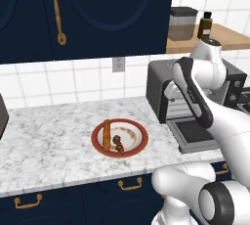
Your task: Pick up the kebab skewer and baguette bread, and place them inside the toaster oven. Close the toaster oven door and start by setting the timer.
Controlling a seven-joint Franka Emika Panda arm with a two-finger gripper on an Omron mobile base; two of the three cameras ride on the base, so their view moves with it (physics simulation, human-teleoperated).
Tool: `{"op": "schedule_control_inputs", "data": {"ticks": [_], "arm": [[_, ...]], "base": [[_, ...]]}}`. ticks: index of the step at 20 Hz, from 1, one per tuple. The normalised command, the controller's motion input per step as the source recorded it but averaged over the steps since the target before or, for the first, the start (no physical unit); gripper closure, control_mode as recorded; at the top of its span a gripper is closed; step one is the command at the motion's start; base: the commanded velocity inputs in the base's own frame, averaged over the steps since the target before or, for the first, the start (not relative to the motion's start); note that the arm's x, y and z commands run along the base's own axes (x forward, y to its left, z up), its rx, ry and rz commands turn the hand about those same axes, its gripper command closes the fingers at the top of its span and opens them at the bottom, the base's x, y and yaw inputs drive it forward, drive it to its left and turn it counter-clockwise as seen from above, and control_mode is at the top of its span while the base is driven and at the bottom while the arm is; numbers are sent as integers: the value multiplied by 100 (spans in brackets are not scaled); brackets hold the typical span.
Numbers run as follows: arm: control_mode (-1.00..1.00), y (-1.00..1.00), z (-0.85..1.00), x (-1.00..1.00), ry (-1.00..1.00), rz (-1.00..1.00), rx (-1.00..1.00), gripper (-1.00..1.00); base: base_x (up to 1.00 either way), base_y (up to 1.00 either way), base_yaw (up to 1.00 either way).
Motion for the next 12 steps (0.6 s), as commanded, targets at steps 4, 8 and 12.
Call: {"op": "schedule_control_inputs", "data": {"ticks": [4, 8, 12], "arm": [[-100, -63, -22, 0, -37, 30, 0, -100], [-100, -40, -29, 0, -60, 15, 6, -100], [-100, -58, -19, 0, -50, 8, 13, -100]], "base": [[0, 0, 0], [0, 0, 0], [0, 0, 0]]}}
